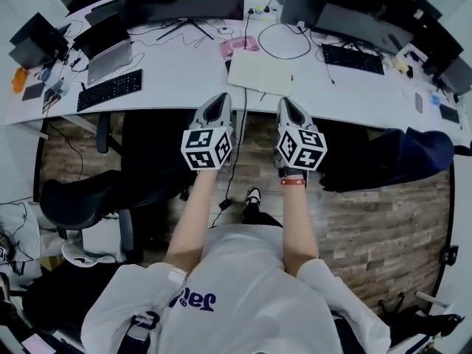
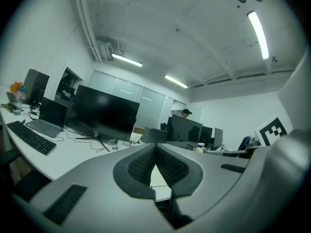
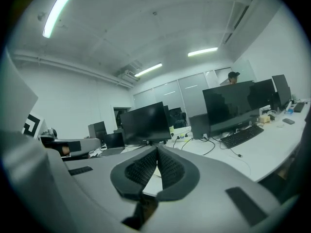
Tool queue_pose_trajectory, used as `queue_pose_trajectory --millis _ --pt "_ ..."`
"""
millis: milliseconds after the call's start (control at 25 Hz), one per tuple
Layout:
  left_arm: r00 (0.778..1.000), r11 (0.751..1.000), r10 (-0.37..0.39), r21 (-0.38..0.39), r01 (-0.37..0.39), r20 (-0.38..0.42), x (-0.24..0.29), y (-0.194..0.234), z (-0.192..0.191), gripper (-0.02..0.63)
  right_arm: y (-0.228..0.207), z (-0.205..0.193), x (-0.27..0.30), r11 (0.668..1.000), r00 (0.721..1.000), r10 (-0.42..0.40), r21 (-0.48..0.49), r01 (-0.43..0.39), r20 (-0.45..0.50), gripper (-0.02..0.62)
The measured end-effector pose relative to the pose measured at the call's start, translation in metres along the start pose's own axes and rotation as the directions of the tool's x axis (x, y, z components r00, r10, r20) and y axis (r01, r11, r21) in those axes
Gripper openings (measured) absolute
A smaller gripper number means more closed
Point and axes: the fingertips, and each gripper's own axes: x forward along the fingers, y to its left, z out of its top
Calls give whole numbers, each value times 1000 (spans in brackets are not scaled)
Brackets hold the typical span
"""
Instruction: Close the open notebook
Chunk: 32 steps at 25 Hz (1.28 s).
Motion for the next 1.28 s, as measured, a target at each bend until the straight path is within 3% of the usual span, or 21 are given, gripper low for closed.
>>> queue_pose_trajectory --millis 280,560,1000,1280 --pt "996 987 73 149 -64 -52 50 2 -13 20 -30 5 46 999 998 51 2 -51 -35 14" --pt "995 988 91 132 -84 -42 84 -9 -27 19 -59 2 71 996 995 91 20 -90 -49 0" --pt "987 989 128 89 -120 -93 105 1 -51 20 -64 -13 92 991 984 136 -1 -137 -113 0" --pt "979 991 133 -3 -135 -156 127 24 -78 20 -74 -25 118 990 978 140 23 -139 -152 0"
